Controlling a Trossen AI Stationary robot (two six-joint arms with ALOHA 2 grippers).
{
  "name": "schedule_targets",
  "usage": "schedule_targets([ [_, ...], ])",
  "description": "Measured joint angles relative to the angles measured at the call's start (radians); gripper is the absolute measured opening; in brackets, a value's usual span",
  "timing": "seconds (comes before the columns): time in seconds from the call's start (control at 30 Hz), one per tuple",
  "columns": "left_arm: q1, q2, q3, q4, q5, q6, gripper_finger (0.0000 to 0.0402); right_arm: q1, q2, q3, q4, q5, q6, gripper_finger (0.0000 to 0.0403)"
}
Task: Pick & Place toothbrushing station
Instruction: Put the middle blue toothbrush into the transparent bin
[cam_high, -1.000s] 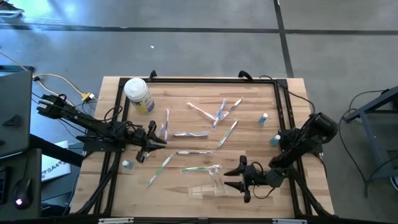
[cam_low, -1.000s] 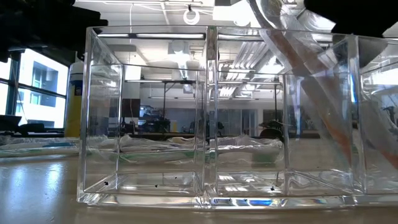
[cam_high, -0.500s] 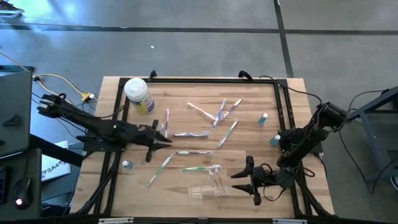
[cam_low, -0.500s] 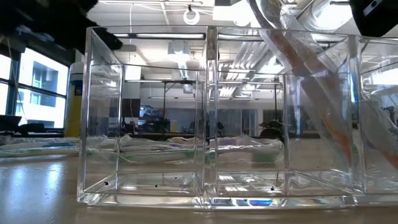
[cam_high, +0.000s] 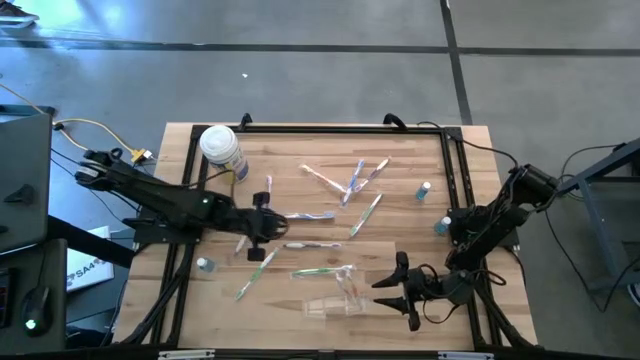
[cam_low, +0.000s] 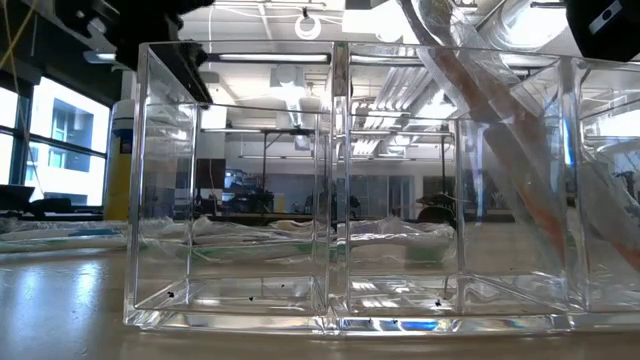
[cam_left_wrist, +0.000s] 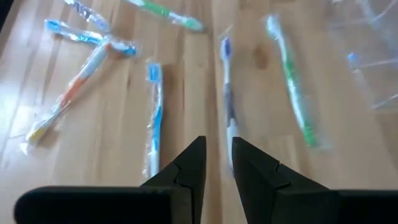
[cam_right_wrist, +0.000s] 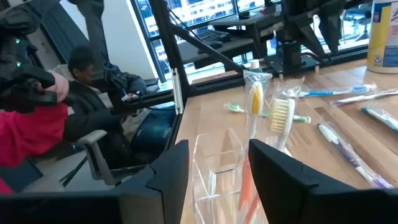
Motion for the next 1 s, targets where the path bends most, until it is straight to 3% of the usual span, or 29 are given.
schedule_targets([
  [0.3, 0.151, 0.105, 0.013, 0.027, 0.04, 0.111, 0.0077, -0.001, 0.0, 0.0, 0.001, 0.003, -0.001, 0.0159],
  [0.43, 0.197, 0.108, 0.013, 0.072, 0.053, 0.076, 0.0089, -0.001, 0.0, 0.0, -0.007, 0.003, -0.004, 0.0159],
  [0.57, 0.223, 0.108, 0.013, 0.089, 0.071, 0.062, 0.0135, 0.0, 0.001, 0.0, -0.008, 0.003, -0.002, 0.0159],
  [0.7, 0.237, 0.111, 0.013, 0.086, 0.072, 0.045, 0.0209, 0.001, 0.001, 0.0, -0.007, 0.003, -0.001, 0.0159],
  [0.83, 0.237, 0.122, 0.013, 0.079, 0.072, 0.12, 0.0272, 0.001, 0.001, 0.0, -0.007, 0.0, 0.0, 0.0159],
  [1.0, 0.252, 0.19, 0.012, 0.087, 0.056, 0.108, 0.0302, 0.001, 0.001, 0.0, -0.006, -0.005, 0.0, 0.0159],
])
